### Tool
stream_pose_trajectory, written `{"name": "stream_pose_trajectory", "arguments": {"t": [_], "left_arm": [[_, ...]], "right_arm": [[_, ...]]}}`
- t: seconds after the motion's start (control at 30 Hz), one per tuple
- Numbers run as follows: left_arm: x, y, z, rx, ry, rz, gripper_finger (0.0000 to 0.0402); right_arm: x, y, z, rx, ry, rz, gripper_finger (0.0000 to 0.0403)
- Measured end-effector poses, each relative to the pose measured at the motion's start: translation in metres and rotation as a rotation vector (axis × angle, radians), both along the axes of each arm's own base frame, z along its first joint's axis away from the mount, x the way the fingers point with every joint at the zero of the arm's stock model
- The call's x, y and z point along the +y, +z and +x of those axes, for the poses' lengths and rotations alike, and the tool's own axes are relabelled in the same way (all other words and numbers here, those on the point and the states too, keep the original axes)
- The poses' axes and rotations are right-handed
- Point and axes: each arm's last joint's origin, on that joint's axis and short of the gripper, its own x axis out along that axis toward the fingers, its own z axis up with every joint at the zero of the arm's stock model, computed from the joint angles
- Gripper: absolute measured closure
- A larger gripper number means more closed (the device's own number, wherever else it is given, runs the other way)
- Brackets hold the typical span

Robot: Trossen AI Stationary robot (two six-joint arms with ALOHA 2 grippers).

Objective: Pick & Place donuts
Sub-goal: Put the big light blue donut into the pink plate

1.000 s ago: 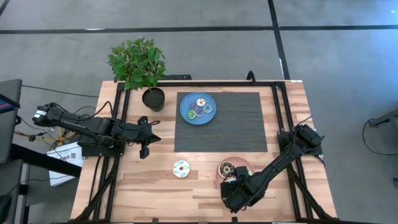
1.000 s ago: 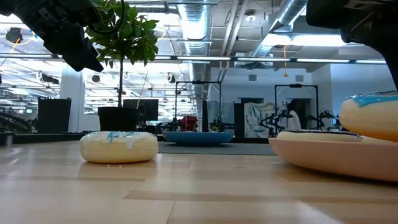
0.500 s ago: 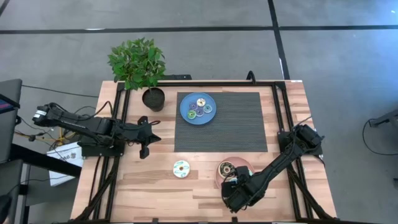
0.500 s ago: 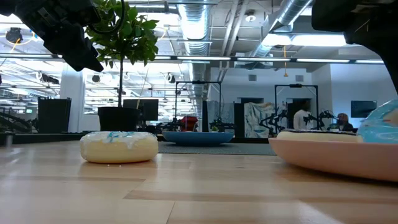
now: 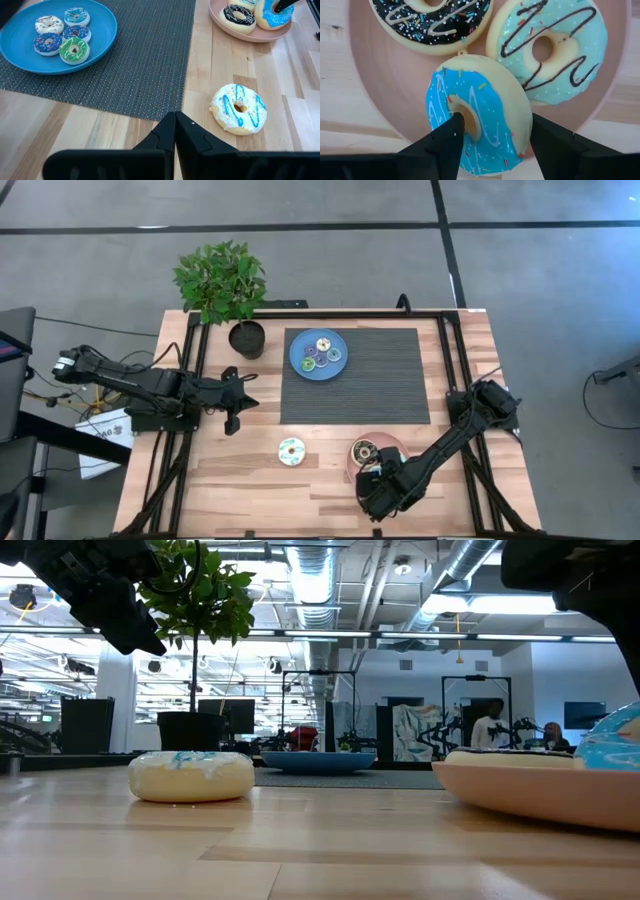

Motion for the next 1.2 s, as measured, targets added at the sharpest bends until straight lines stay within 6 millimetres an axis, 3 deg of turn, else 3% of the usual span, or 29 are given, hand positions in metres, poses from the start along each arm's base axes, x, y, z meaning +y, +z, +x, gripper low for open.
{"name": "stream_pose_trajectory", "arguments": {"t": [1.2], "left_arm": [[0.0000,0.0001,0.0000,-0.001,0.002,-0.003,0.0401]], "right_arm": [[-0.0036,0.0094,-0.0031,-0.010,0.028,-0.013,0.0204]]}}
